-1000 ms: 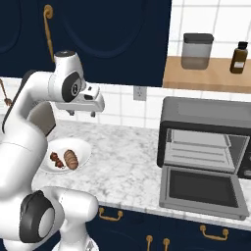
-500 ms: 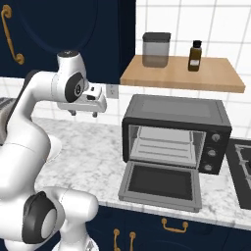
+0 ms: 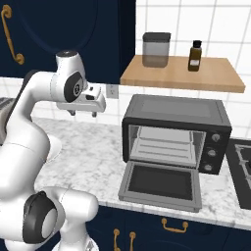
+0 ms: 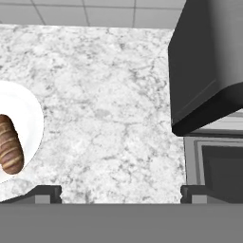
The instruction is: Pick up the kebab skewer and baguette bread, and place them inside the toaster oven. Close the toaster oven door and start by setting the timer.
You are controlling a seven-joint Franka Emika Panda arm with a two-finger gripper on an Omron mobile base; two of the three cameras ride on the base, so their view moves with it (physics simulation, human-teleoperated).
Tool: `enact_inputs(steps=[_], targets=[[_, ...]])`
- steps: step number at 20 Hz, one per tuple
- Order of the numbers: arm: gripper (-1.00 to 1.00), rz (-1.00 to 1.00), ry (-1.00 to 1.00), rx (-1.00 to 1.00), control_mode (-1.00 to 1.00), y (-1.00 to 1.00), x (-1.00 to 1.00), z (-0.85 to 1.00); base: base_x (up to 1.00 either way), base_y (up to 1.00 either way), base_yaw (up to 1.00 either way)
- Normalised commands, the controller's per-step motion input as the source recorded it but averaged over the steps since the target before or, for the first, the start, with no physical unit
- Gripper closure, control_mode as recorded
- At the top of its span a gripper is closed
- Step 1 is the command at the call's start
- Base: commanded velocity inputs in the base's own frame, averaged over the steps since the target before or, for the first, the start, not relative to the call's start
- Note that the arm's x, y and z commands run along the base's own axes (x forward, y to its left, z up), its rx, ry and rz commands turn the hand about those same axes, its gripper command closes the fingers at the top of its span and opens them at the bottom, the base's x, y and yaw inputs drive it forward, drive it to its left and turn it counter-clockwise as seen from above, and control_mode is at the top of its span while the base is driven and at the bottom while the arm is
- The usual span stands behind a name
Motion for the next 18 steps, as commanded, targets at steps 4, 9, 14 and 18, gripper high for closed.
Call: enact_inputs(steps=[4,9,14,18], targets=[[-1.00,0.00,0.00,0.00,-1.00,0.00,0.00,0.00,0.00,0.00,0.00],[-1.00,0.00,0.00,0.00,-1.00,0.00,-0.02,0.00,0.00,0.00,0.00],[-1.00,0.04,-0.10,0.02,-1.00,-0.27,-0.62,-0.34,0.00,0.00,0.00],[-1.00,0.14,-0.34,0.15,-1.00,-0.78,-0.76,-0.22,0.00,0.00,0.00]])
